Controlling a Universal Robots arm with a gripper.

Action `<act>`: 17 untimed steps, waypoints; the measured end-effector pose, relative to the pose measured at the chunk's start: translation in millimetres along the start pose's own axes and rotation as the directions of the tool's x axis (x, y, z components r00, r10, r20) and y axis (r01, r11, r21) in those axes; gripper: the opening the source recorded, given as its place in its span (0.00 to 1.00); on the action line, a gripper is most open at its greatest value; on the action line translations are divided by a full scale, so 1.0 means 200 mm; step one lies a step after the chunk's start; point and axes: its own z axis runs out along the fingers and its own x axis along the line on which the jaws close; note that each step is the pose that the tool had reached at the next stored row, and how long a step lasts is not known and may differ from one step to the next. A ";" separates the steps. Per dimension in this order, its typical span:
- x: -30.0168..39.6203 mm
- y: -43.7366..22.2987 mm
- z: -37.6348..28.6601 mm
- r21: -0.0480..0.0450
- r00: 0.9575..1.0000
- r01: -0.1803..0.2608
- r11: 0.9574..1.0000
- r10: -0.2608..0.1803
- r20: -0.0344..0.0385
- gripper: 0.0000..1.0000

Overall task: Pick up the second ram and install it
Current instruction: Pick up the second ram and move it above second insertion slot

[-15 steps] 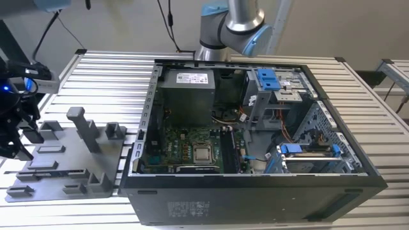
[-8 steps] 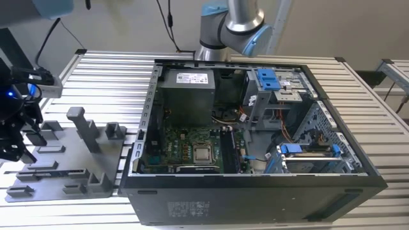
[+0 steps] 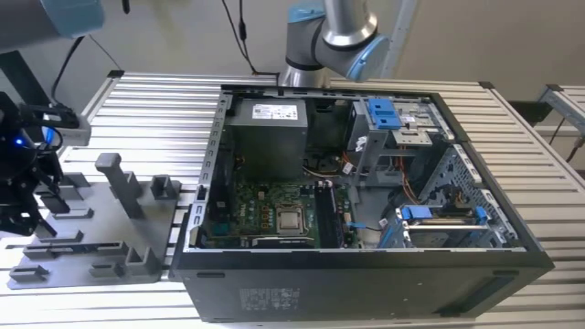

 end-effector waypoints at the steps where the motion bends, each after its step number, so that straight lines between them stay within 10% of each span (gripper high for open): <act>1: 0.000 0.001 0.008 0.001 1.000 0.003 1.000 -0.003 0.001 0.48; 17: 0.000 0.004 0.142 0.000 1.000 0.011 1.000 -0.011 0.000 0.48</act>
